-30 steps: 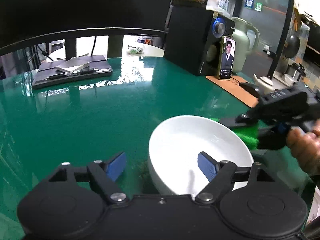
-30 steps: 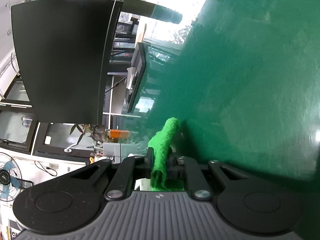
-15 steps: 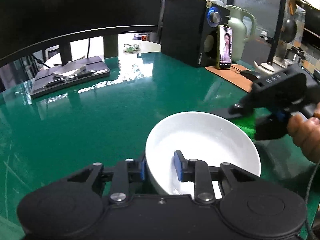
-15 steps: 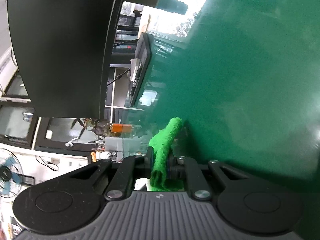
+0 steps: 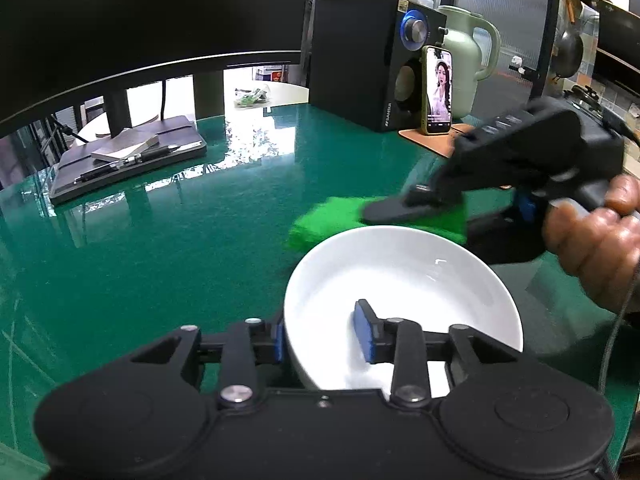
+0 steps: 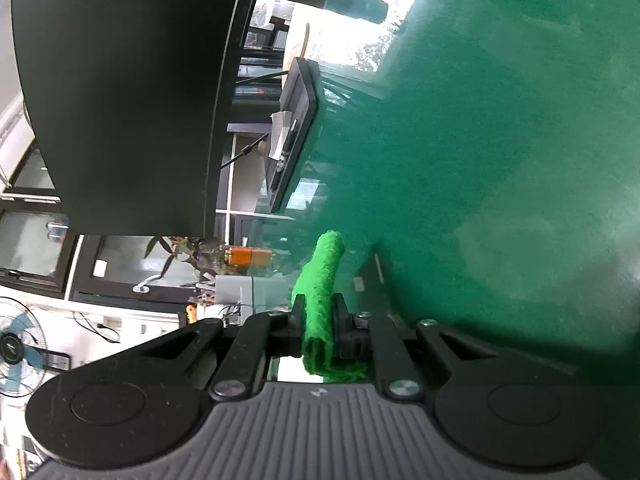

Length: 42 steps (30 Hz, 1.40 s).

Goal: Clean bowl
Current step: 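Wipe the cloth back and forth along the bowl rim with the right tool, then sweep the cloth across the bowl rim toward the left tool with the right tool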

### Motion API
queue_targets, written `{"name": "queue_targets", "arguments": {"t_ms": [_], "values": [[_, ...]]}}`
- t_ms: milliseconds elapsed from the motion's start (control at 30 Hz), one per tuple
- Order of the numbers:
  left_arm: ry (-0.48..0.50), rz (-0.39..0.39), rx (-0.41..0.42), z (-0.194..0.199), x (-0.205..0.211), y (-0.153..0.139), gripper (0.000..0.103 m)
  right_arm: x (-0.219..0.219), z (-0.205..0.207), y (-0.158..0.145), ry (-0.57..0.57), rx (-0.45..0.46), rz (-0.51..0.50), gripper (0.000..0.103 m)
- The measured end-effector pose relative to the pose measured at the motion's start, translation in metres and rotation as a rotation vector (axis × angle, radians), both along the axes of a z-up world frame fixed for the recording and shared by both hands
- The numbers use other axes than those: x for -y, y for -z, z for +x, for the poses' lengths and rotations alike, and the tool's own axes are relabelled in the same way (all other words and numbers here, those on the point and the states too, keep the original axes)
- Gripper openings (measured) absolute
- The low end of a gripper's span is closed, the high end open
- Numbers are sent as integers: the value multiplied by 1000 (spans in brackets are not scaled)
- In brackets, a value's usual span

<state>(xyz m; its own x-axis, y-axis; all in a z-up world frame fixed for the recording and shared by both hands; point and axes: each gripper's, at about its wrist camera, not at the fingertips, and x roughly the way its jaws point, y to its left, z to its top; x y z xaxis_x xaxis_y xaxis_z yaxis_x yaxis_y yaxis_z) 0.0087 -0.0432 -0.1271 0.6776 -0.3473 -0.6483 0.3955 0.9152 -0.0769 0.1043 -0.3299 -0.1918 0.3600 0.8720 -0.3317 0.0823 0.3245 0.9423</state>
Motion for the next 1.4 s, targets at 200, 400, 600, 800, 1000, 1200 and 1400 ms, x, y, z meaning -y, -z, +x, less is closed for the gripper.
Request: {"name": "queue_targets", "arguments": {"t_ms": [200,400,600,800,1000,1200,1400], "values": [[3,9,6,3,2,0,38,29,-20,-4,38,25,-35,13],[-3,26,11,2,5,-1,38,13,-24,-44,41,392,-598,17],[6,43,13,2,7,-2,39,5,-33,-51,-19,534,-692,38],[10,42,16,4,8,-2,39,-1,-19,-42,-52,525,-688,5],[15,34,15,7,7,-2,39,30,-19,-28,21,255,-183,5],[21,33,17,8,9,-1,40,16,-12,-17,4,132,-48,6],[18,34,19,8,10,-1,42,-13,13,-14,-17,96,-57,6]]}}
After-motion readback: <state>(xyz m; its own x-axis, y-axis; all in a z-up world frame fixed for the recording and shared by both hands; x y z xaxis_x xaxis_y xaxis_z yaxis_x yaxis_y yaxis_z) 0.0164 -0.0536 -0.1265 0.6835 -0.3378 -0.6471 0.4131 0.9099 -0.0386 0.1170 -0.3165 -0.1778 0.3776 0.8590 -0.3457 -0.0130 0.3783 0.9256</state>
